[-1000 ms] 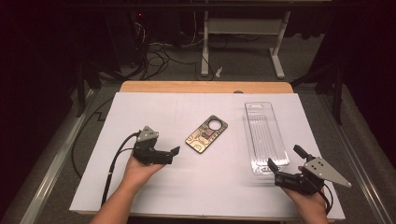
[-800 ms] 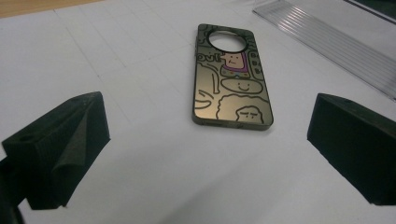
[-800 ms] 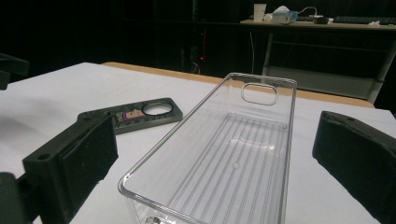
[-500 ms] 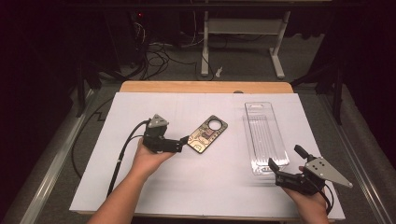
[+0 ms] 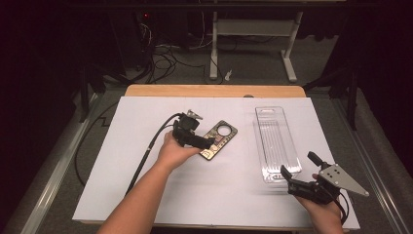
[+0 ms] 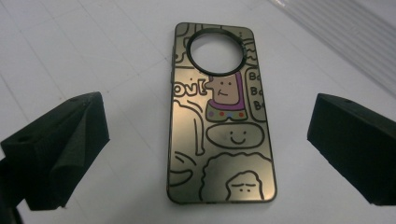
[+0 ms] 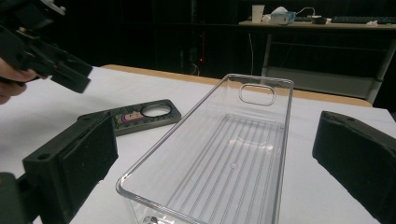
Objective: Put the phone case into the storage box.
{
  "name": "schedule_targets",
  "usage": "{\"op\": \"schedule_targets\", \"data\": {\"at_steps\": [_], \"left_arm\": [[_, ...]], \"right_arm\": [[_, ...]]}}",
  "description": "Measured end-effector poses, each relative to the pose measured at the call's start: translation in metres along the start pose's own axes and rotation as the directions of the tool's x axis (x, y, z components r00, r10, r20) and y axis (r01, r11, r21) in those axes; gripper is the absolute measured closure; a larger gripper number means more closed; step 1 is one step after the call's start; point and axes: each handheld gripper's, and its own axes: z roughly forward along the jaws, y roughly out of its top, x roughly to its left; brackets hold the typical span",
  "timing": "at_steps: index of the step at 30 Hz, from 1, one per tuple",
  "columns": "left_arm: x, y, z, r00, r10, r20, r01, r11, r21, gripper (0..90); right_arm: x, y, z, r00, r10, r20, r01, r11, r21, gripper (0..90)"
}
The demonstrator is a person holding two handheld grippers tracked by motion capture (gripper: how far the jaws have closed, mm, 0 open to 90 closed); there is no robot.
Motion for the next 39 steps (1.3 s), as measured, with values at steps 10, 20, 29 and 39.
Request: {"op": "schedule_targets", "data": {"at_steps": [10,20,29,39], "left_arm": [[-0.005,0.003,0.035,0.9997,0.023,0.005,-0.024,0.9954,0.093,2.2],[-0.013,0.002,0.058,0.9976,0.063,-0.029,-0.058,0.9869,0.150,10.1],[-0.015,0.002,0.063,0.9976,0.054,-0.043,-0.045,0.9803,0.192,11.9],[-0.015,0.002,0.064,0.9974,0.057,-0.043,-0.047,0.9778,0.204,12.3]], "right_arm": [[-0.001,0.000,-0.002,1.0000,0.008,-0.001,-0.008,1.000,-0.005,0.7],[0.000,0.000,-0.001,1.0000,0.008,-0.006,-0.008,1.000,-0.003,0.7],[0.000,-0.001,-0.001,0.9999,0.012,-0.007,-0.012,1.000,-0.003,0.8],[0.001,0.000,-0.001,0.9999,0.008,-0.008,-0.008,1.000,-0.006,0.9]]}}
